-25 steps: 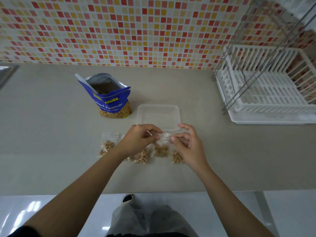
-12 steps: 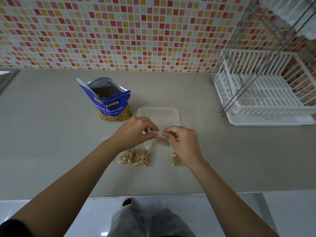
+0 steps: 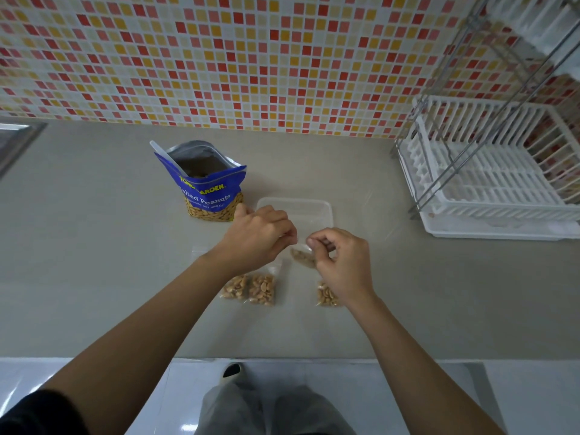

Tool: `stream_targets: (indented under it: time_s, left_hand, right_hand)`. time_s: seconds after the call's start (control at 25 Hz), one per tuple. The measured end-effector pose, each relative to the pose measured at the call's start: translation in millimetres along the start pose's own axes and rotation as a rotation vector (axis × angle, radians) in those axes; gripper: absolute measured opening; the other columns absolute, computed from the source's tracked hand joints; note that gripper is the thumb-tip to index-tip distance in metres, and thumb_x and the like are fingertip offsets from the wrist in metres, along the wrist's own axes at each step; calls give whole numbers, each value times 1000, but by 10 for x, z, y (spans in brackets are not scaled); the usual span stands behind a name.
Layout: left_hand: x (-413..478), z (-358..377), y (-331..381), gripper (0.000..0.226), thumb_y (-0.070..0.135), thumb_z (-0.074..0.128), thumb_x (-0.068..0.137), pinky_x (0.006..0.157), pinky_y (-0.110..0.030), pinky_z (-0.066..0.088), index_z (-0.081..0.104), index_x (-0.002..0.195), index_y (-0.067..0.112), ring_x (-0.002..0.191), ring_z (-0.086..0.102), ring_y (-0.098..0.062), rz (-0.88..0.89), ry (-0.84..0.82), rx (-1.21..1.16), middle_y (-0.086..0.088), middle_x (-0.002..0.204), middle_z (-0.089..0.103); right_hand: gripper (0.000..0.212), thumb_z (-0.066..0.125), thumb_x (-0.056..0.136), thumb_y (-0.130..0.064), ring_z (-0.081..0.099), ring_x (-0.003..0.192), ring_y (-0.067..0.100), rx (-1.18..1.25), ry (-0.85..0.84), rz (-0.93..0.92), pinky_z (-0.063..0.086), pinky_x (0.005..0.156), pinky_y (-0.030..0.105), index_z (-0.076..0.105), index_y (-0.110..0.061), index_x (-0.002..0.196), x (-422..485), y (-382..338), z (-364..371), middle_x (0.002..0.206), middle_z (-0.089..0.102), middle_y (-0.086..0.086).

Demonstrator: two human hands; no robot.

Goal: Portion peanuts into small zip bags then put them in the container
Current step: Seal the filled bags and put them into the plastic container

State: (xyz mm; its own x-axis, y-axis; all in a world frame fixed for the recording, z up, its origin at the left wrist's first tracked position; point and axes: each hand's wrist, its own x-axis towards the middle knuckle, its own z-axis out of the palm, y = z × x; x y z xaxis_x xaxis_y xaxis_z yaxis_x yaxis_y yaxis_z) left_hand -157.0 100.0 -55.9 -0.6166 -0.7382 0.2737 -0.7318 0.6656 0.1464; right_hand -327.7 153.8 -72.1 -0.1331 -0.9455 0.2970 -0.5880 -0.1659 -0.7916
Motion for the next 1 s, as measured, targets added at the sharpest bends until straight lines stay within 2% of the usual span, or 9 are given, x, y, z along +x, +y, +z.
stream_targets:
  time_s: [0.24, 0.32, 0.4, 0.52, 0.6, 0.72, 0.8, 0.88, 1.0]
  left_hand:
    - [-45, -13, -87, 37, 47, 38, 83, 70, -39, 42, 66, 83, 23, 79, 59, -13, -75, -21, -168, 9, 83, 65]
    - [-78, 8, -78, 29, 42, 52, 84, 70, -32, 47, 67, 83, 18, 74, 56, -5, -125, -12, -414, 9, 80, 62]
    - [-151, 62, -25, 14, 28, 63, 84, 72, -18, 48, 67, 89, 16, 80, 59, -3, -269, -12, -728, 9, 85, 63]
    - [-329, 253, 118, 35, 14, 67, 80, 83, -20, 52, 55, 112, 20, 97, 63, -7, -523, -221, -1209, 1, 105, 65]
    - [-463, 454, 259, 37, 5, 67, 80, 77, -16, 51, 52, 109, 23, 92, 64, -13, -622, -245, -1325, -3, 97, 65]
    - [-581, 676, 412, 30, 9, 68, 80, 66, -15, 48, 53, 103, 21, 81, 65, -18, -790, -108, -1226, -7, 83, 69]
    - [-617, 773, 455, 26, 16, 67, 82, 60, -12, 46, 52, 103, 18, 73, 65, -15, -831, -68, -1019, -6, 79, 71]
    - [-614, 869, 486, 19, 15, 65, 83, 62, -17, 48, 59, 101, 13, 69, 65, -15, -775, -61, -791, -6, 77, 71]
    - [-582, 1000, 576, 18, 13, 59, 85, 71, -38, 51, 65, 98, 3, 77, 64, -29, -626, -138, -491, -16, 85, 69]
  right_hand:
    - [11, 68, 78, -7, 59, 65, 1, 24, -6, 7, 40, 59, 5, 69, -15, 71, 3, -2, -73, 66, 64, -11]
    - [15, 68, 79, -9, 60, 64, 1, 82, -36, 66, 41, 58, 5, 69, -21, 70, 9, -10, -114, 63, 62, -17]
    - [22, 69, 79, -12, 64, 64, 5, 190, -84, 156, 46, 61, 11, 66, -30, 68, 45, 8, -163, 61, 64, -16]
    - [18, 70, 80, -12, 68, 65, 9, 327, -94, 266, 53, 66, 17, 67, -28, 72, 55, 109, -177, 68, 69, -8]
    - [11, 70, 80, -13, 68, 66, 8, 327, -98, 326, 53, 69, 19, 69, -23, 77, 21, 232, -130, 71, 70, -4]
    - [6, 70, 80, -17, 68, 67, 10, 201, -137, 348, 53, 71, 21, 67, -21, 84, -51, 479, 4, 72, 70, -4]
    - [4, 69, 81, -18, 65, 66, 9, 35, -157, 323, 51, 68, 19, 68, -18, 84, -96, 612, 115, 72, 70, -2]
    - [5, 68, 81, -17, 65, 68, 14, -115, -179, 266, 52, 68, 24, 70, -13, 83, -158, 712, 240, 76, 71, 3]
    - [5, 65, 79, -9, 62, 76, 27, -286, -209, 172, 51, 71, 34, 70, -10, 82, -223, 819, 421, 82, 66, 10]
